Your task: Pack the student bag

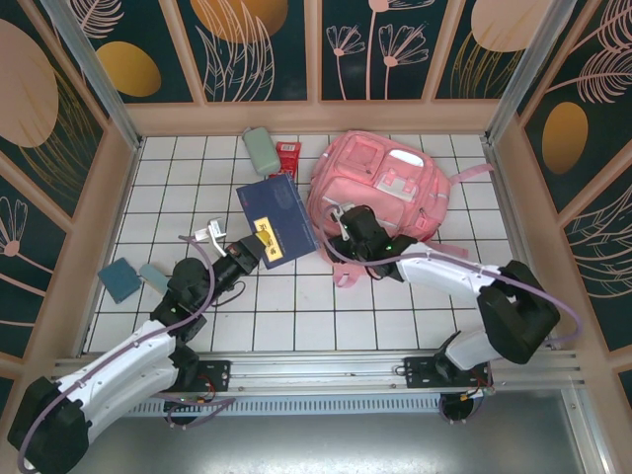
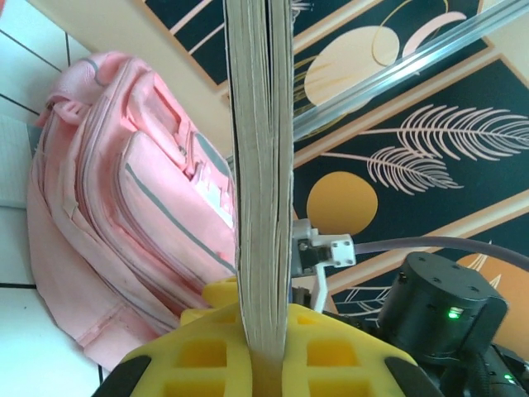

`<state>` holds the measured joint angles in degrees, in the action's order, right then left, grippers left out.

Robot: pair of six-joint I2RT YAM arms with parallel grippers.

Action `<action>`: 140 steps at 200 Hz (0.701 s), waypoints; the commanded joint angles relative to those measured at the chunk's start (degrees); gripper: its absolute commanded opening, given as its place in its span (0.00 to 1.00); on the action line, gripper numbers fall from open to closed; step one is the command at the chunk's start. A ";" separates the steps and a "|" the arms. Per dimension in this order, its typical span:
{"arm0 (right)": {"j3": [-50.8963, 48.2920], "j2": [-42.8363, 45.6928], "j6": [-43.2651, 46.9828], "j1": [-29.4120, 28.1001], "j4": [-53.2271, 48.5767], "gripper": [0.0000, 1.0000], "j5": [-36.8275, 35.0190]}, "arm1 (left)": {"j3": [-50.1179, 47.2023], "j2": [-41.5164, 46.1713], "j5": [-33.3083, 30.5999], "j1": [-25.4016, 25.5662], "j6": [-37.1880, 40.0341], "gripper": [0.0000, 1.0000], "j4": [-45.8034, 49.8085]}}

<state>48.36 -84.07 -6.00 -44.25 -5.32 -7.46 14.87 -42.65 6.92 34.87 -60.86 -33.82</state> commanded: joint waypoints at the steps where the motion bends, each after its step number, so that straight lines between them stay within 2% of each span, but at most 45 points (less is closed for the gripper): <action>1: 1.65 -3.10 2.47 -0.49 0.18 0.57 -0.39 | -0.85 1.30 -1.53 0.21 1.11 0.00 0.42; 30: 0.87 -3.66 3.14 -0.48 0.33 0.57 -1.84 | -1.25 1.55 -1.41 0.24 0.85 0.00 0.23; 54: 0.62 -3.52 2.92 -0.42 0.24 0.46 -4.22 | -1.29 1.53 -1.29 0.20 1.00 0.00 0.16; 61: 0.64 -3.40 3.04 -0.49 0.33 0.38 -4.23 | -1.25 1.50 -1.21 0.21 0.94 0.00 0.16; 87: 0.86 -2.76 3.02 -0.49 0.49 0.00 -5.08 | -1.21 1.34 -1.03 0.21 0.93 0.00 0.17; 140: 2.94 4.55 1.17 -0.40 1.00 0.00 -8.39 | -3.29 -1.06 0.34 0.20 -1.82 0.00 -3.31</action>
<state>48.71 -84.97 -3.57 -44.88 -4.58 -11.35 13.02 -42.41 5.96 34.87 -61.10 -31.48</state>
